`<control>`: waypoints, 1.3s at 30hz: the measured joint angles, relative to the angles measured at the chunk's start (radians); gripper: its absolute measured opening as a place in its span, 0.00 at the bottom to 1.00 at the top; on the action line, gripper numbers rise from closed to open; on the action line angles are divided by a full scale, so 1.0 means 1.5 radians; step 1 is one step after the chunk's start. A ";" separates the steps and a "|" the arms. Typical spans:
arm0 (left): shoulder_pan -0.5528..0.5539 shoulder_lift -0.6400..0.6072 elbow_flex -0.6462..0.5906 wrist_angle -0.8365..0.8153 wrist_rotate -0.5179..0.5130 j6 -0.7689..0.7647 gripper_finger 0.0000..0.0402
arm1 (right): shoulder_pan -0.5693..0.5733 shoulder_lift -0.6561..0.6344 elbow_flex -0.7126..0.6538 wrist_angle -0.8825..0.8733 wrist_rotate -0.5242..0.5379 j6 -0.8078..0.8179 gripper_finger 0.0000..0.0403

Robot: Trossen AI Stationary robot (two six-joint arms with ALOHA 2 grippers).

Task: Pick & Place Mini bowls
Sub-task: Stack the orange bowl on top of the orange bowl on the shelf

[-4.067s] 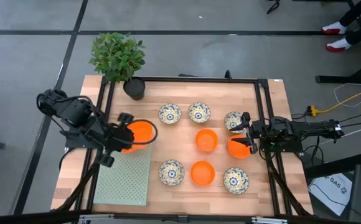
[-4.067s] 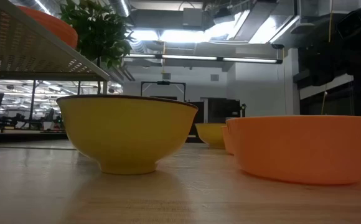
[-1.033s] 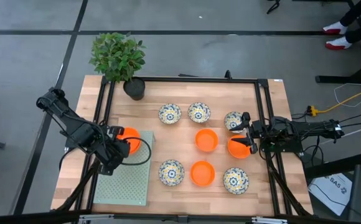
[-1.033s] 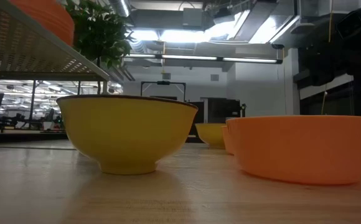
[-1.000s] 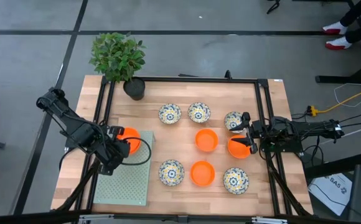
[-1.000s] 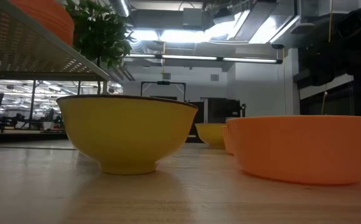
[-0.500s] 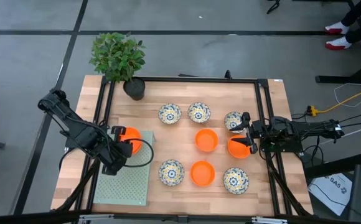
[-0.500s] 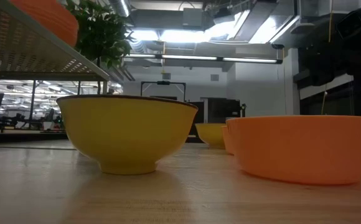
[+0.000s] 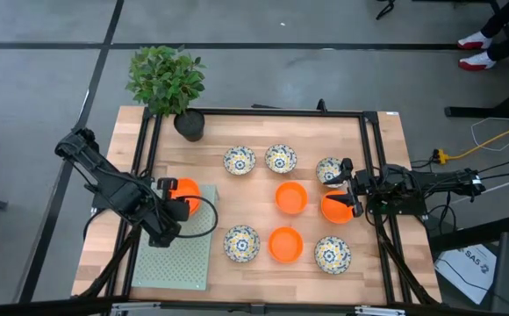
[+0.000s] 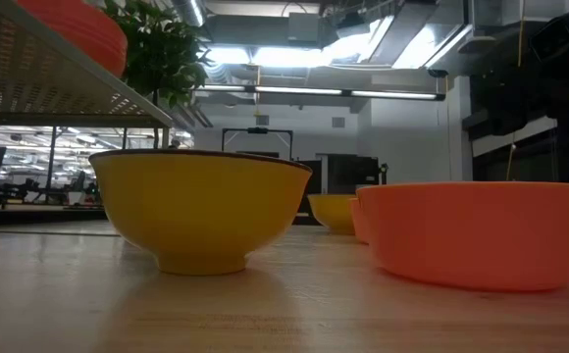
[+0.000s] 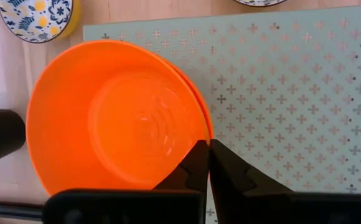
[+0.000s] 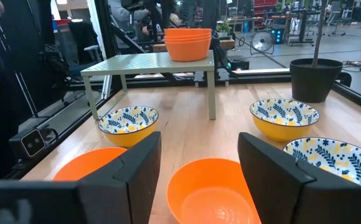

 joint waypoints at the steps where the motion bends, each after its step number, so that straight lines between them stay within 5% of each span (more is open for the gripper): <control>1: 0.000 0.000 0.000 0.000 0.000 0.000 0.01 | 0.000 0.000 0.000 0.000 0.000 0.000 0.53; 7: 0.000 0.000 0.000 0.000 0.003 0.000 0.04 | 0.000 0.000 0.000 0.000 0.000 0.000 0.53; 21: 0.007 -0.075 0.000 0.041 0.053 0.041 0.33 | 0.000 0.000 0.000 0.000 0.000 0.000 0.53; 28: 0.029 -0.139 0.000 0.165 -0.031 0.082 0.34 | 0.000 0.000 0.000 0.000 0.000 0.000 0.53; 39: 0.177 -0.106 0.000 0.324 0.051 0.263 0.33 | 0.000 0.000 0.000 0.000 0.000 0.000 0.53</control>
